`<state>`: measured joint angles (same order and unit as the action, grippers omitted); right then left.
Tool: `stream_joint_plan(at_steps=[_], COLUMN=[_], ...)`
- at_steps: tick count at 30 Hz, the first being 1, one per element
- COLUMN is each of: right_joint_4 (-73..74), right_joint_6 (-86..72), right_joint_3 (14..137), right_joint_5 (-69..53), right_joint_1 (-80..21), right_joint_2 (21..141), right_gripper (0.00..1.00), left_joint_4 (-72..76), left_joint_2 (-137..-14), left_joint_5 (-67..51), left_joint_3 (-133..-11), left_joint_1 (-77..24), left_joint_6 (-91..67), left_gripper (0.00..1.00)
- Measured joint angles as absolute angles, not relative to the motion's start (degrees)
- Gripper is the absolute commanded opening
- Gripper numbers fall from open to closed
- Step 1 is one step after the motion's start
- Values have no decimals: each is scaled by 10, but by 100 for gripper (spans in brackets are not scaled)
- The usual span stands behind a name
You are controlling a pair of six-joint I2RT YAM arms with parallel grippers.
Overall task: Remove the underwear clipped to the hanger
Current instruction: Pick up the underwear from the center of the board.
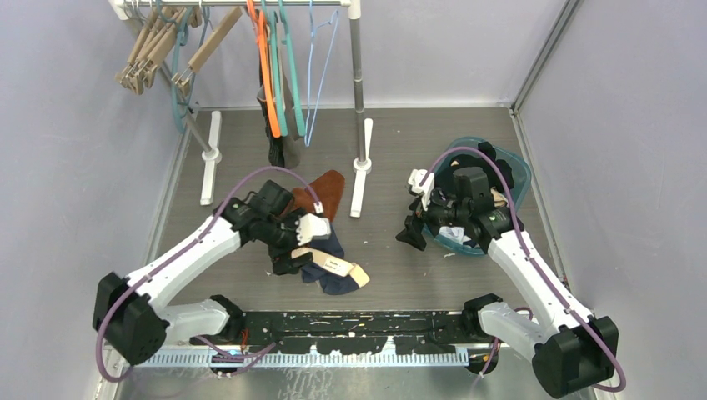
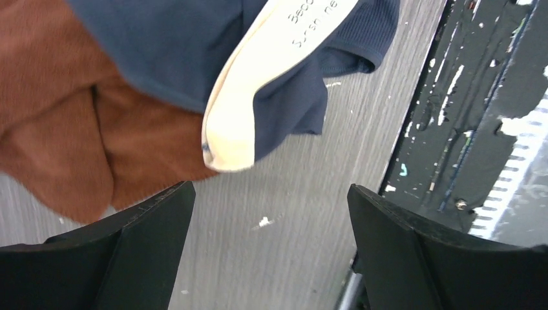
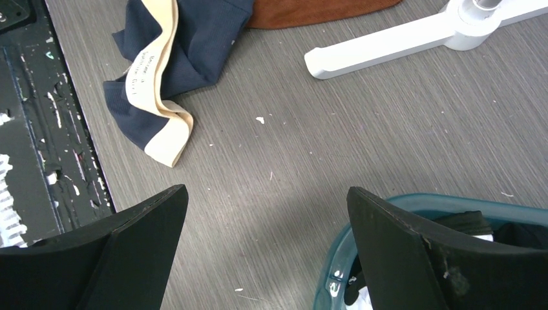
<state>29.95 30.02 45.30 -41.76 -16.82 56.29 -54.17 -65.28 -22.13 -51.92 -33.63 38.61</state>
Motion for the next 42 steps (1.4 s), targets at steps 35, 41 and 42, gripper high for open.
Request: stream_joint_plan(at_steps=[35,41,42], right_joint_4=[287,287,291], right_joint_6=[296,291,291], right_joint_3=[443,441,446], right_joint_5=[-429,-467,-475], right_joint_1=[-130,-132,-135], right_joint_2=[576,585,589], right_gripper=[96,95,96], left_joint_4=[-369,-387,-388], left_joint_2=[-827,-770,-759], left_joint_5=[-237,-280,-296], left_joint_3=[-539,-618,-653], left_joint_1=[-483,-435,-415], left_joint_6=[443,421,401], left_gripper=[0,0,0])
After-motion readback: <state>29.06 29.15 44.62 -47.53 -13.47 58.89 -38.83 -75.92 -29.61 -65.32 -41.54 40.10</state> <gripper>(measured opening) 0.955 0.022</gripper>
